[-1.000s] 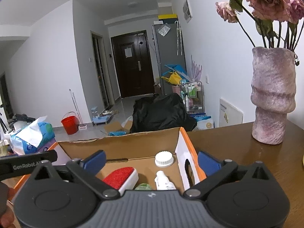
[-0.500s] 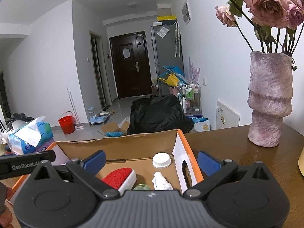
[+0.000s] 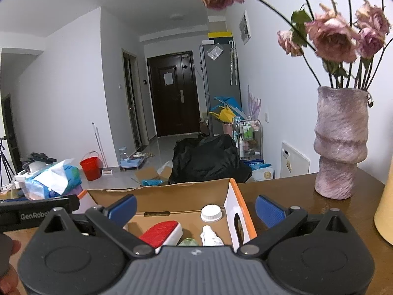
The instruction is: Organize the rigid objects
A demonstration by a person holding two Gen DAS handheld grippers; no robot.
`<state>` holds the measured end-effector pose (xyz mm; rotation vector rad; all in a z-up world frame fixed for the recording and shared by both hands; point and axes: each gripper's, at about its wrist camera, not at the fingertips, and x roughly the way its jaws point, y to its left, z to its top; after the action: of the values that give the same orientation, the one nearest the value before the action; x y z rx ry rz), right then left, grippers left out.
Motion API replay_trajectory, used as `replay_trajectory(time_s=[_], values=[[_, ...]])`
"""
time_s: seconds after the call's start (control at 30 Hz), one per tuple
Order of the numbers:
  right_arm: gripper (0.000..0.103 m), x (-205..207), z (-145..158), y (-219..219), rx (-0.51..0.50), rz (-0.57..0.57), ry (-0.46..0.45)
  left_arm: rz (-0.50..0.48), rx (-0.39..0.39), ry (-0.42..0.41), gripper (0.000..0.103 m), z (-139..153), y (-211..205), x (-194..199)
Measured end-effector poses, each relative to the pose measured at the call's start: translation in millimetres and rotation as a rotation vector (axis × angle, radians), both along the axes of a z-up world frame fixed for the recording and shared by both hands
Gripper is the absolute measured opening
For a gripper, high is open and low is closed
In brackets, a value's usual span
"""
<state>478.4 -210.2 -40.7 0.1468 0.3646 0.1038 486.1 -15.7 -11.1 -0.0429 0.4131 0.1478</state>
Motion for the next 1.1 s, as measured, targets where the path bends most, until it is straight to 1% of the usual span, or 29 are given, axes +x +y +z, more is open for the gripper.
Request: replay_trajectory(time_s=[0.37,0.63,0.93,1.1], values=[[0.103,-60.9,16.1,-1.3,0.003,0.007,-0.029,-0.019,0.034,-0.058,0.103,19.1,-7.2,-66.2],[0.103,-112.7,27.4,-4.5,0.019,-0.016,-0.046,-0.038,0.035,-0.059,0.103,26.3,-7.1,-112.5],[0.103,-182.6,36.6,-5.3,0.009,-0.019,-0.058,-0.069,0.03,-0.074,0.103,37.1,-5.6,-182.9],[0.103,-223.6,37.9,-4.2,-0.01,-0.014,-0.054,-0.08,0.017,-0.073,0.103,36.8,-2.3,-228.4]])
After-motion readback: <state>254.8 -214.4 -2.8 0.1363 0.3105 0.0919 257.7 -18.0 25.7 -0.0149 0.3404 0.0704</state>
